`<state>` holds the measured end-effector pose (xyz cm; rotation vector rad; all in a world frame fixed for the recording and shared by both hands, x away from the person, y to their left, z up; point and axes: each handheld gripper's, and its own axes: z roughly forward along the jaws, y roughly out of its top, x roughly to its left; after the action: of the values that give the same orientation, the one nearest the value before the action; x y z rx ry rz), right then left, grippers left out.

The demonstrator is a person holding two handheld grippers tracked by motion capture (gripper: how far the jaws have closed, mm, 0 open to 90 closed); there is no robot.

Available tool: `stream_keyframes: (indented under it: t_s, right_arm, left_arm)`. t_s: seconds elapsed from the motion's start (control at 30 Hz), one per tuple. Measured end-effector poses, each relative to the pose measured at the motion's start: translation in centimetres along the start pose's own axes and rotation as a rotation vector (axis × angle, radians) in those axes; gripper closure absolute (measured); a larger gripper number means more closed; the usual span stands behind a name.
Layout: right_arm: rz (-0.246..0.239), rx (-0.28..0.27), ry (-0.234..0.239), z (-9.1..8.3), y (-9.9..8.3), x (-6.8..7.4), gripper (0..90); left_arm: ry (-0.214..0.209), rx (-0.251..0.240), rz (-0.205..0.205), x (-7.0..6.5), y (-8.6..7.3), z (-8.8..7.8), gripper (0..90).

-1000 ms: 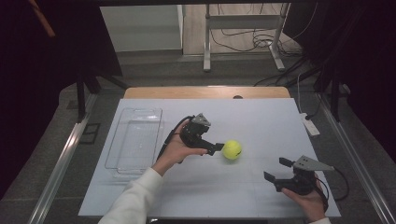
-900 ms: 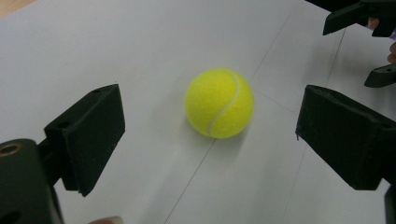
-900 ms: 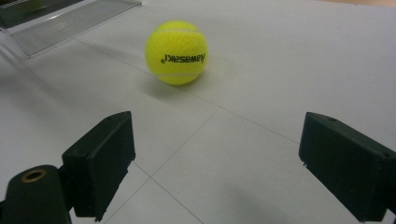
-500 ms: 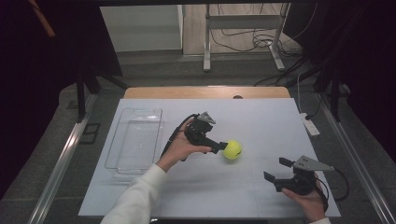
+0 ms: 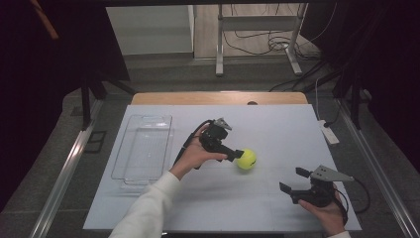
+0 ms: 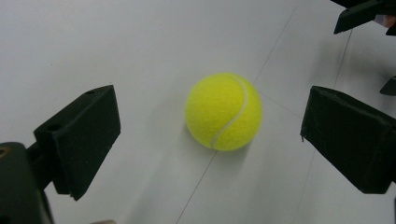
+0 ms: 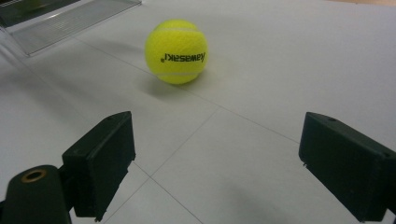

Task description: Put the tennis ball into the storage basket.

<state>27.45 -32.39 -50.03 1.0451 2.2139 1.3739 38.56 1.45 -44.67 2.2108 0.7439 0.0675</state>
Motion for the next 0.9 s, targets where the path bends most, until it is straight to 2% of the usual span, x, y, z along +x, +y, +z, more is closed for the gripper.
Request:
stream_keyframes:
  t_s: [0.9]
  right_arm:
    - [-0.003, 0.002, 0.002, 0.0, 0.0, 0.1, 10.7]
  left_arm:
    - [-0.027, 0.063, 0.037, -0.8, 1.4, 2.6, 4.8]
